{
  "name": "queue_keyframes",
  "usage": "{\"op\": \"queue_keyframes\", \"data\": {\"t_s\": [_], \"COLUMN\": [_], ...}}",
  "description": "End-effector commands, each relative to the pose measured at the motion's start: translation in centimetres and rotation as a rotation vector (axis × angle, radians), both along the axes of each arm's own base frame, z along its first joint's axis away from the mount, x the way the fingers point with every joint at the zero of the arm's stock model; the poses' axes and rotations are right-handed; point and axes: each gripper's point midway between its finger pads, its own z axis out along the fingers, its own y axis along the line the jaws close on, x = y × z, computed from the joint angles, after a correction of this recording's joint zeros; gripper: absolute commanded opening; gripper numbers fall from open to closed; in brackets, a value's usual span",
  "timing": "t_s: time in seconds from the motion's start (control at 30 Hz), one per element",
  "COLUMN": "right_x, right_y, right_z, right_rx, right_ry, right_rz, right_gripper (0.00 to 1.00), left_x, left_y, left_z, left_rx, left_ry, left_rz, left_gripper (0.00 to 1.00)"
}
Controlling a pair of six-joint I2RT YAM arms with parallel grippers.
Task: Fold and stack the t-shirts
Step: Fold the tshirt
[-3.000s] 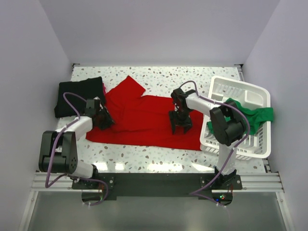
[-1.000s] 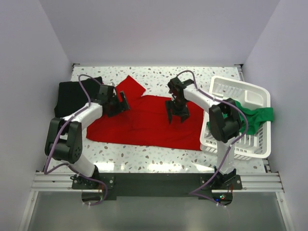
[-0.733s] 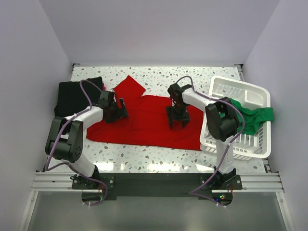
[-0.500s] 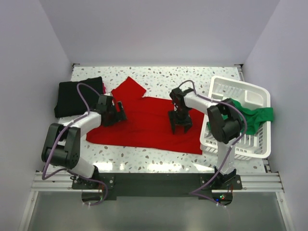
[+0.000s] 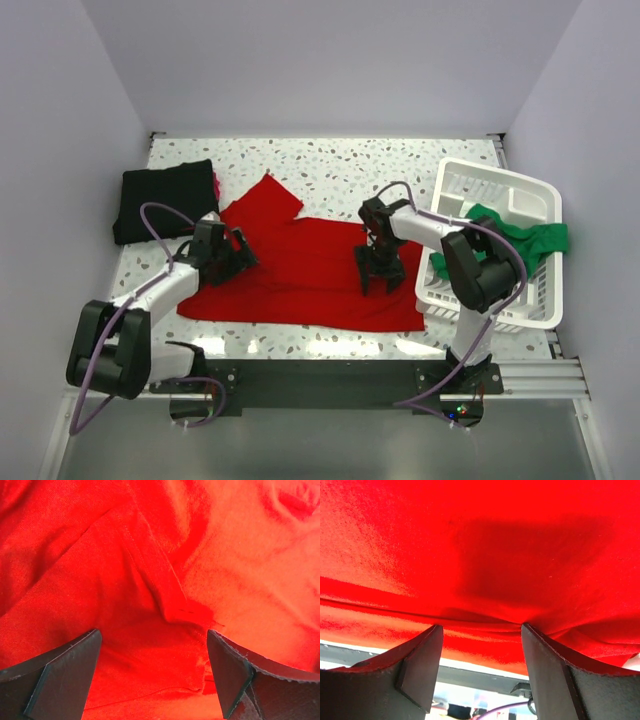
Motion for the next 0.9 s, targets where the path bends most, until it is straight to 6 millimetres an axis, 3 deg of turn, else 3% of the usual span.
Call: {"op": "queue_keyframes", "data": {"t_s": [0.0, 0.1, 0.23, 0.4, 0.47, 0.7, 0.77, 0.87], "right_x": [-2.5, -3.8, -4.5, -2.4, -0.5, 4.5, 5.2, 6.5], "right_y": [-0.4, -0.5, -0.4, 0.4, 1.4, 3.2, 3.3, 3.7], "right_z": [-2.0, -2.1, -1.7, 0.9, 2.6, 5.8, 5.4, 5.1], "right_rx": [-0.018, -0.013, -0.006, 0.001, 0.023, 0.018, 0.004, -0.004], "right_ry": [0.05, 0.061, 0.069, 0.017, -0.035, -0.151, -0.152, -0.176], "right_rz": [0.009, 0.016, 0.029, 0.067, 0.079, 0.092, 0.086, 0.071], "right_gripper": [0.68, 0.68, 0.68, 0.69, 0.7, 0.71, 0.71, 0.71], "left_x": [-7.3, -8.4, -8.0, -5.7, -4.7, 2.4, 4.6, 8.6], "left_y": [1.9, 2.1, 1.9, 1.4, 1.4, 0.8, 0.4, 0.0], "left_z": [-3.9, -3.3, -1.9, 1.4, 2.5, 8.1, 9.7, 10.3], "left_rx": [0.043, 0.034, 0.018, -0.004, 0.002, 0.034, 0.041, 0.097], "left_ry": [0.258, 0.256, 0.211, 0.103, 0.067, -0.129, -0.186, -0.243], "left_rz": [0.071, 0.095, 0.099, 0.078, 0.078, 0.026, 0.0, -0.06], "left_gripper": [0.93, 0.93, 0.93, 0.93, 0.93, 0.93, 0.92, 0.84]}}
